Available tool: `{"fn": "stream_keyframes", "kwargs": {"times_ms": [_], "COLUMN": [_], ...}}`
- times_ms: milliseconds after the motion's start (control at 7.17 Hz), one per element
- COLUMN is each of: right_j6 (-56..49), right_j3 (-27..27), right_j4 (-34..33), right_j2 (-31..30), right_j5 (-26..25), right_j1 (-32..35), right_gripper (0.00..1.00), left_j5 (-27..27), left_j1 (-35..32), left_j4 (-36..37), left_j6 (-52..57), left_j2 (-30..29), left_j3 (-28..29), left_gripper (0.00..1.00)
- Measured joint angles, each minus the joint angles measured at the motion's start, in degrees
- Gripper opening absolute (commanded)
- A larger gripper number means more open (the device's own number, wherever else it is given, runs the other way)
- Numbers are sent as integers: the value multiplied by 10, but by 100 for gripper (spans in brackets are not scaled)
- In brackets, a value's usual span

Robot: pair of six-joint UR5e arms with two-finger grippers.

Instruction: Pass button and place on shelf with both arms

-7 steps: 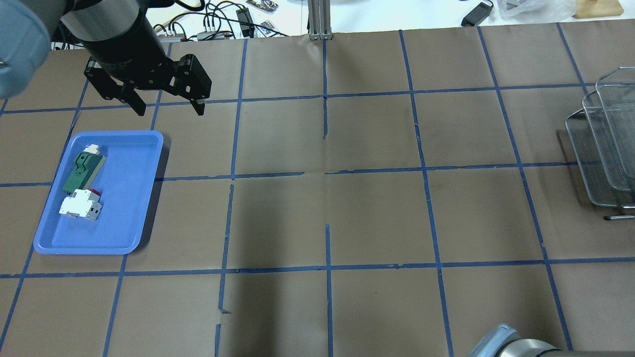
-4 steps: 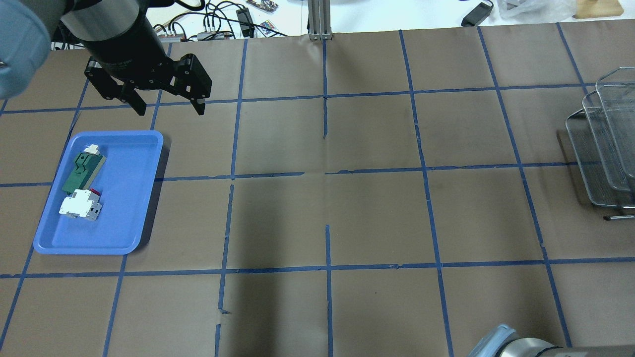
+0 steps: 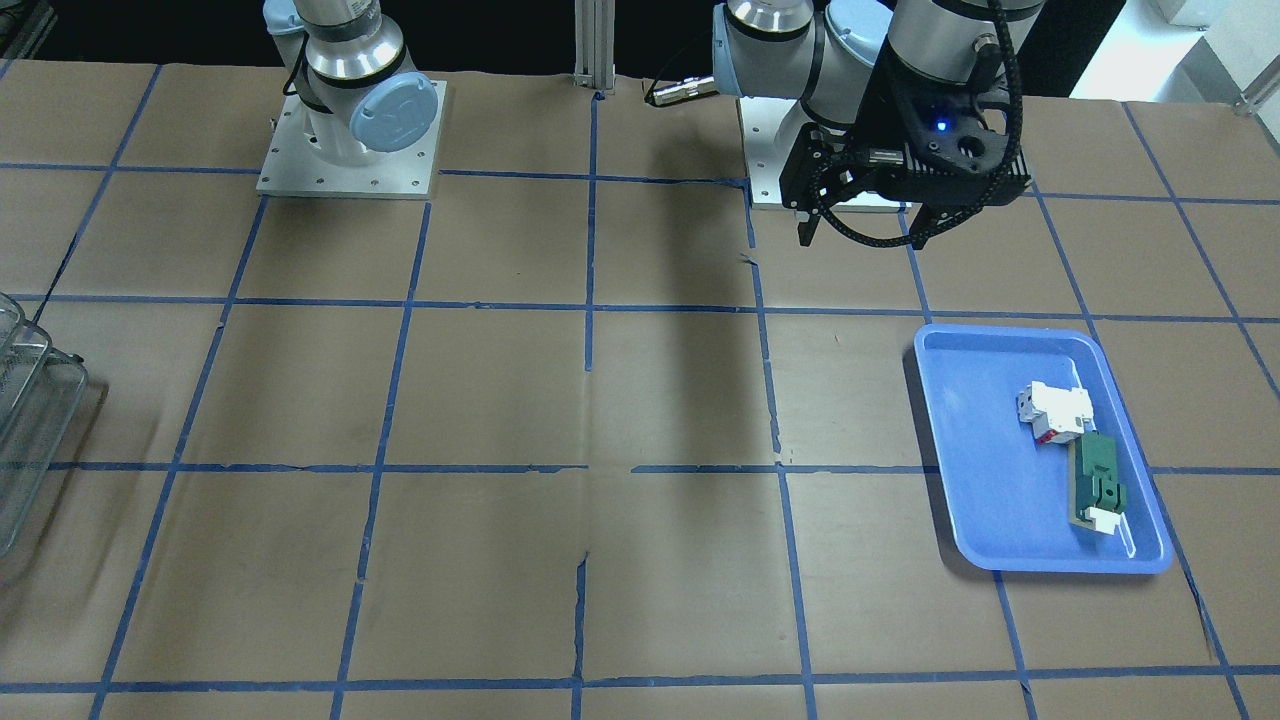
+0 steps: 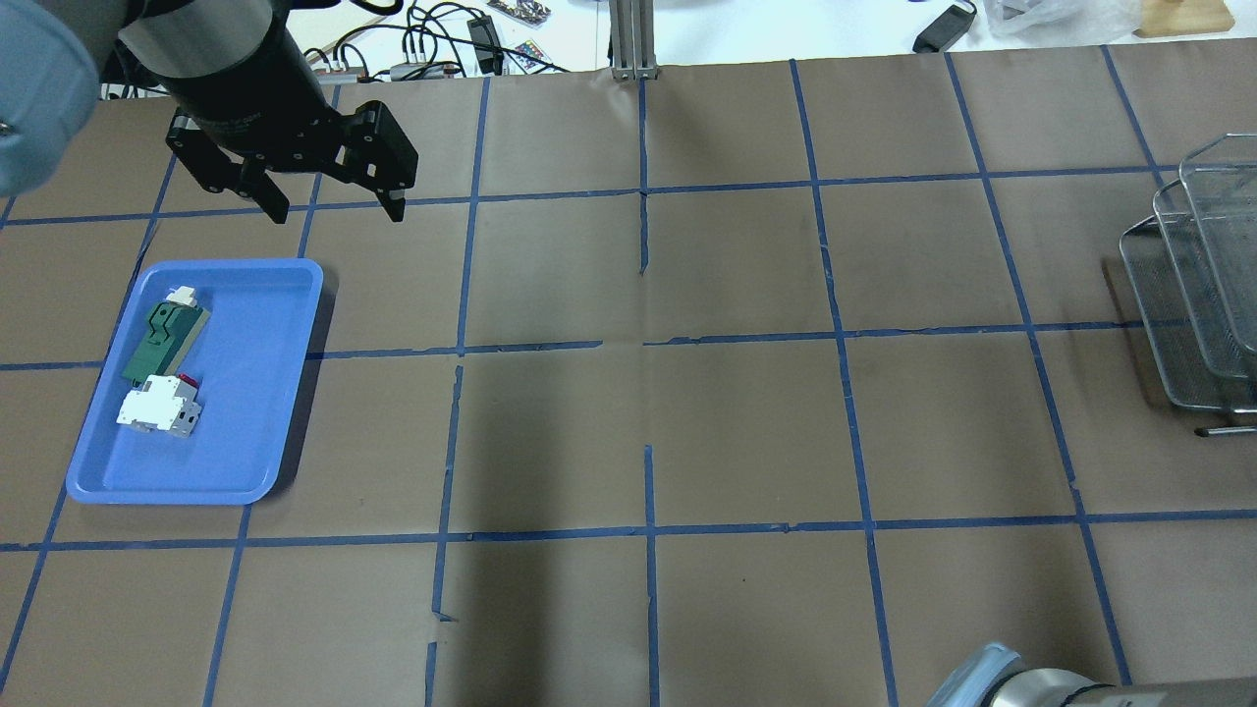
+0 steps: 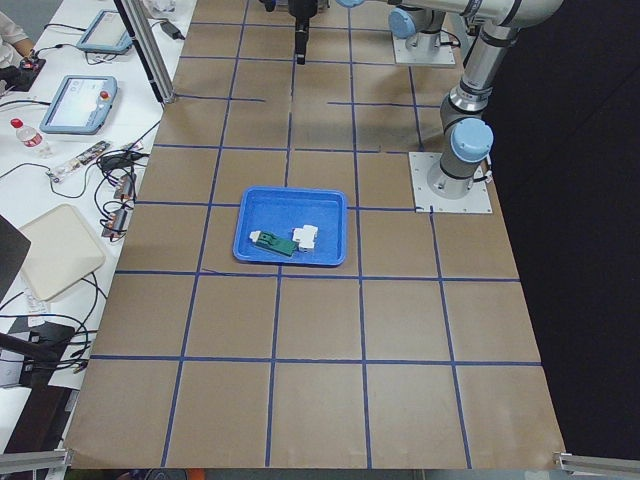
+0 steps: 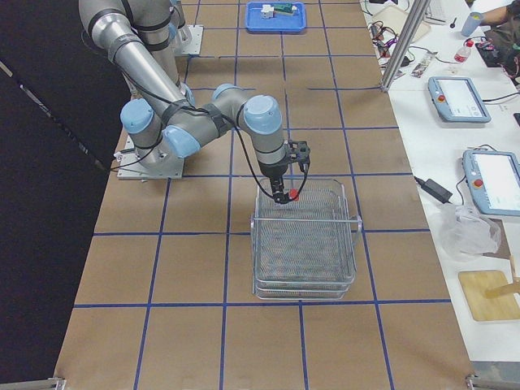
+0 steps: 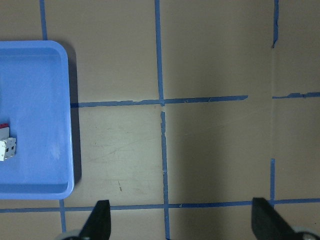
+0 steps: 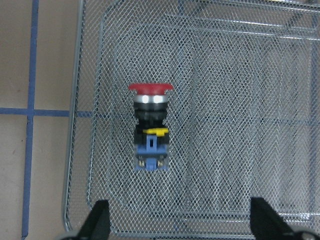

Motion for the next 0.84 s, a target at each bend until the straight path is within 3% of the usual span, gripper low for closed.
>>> {"fn": "stream_keyframes", "kwargs": {"times_ms": [419, 837], "right_j6": [57, 229], "right_j3": [-25, -25], "right_j4": [101, 180], "right_j2": [-56, -107], "right_j5": [-6, -40], "right_j1": [49, 212], "right_gripper": [100, 100], "left_j5": [-1, -21], "left_j1": [0, 14], "left_j4": [0, 0], "left_j6": [0, 27], "left_j2": [0, 0], "left_j3": [1, 5], "left_gripper": [100, 100]}}
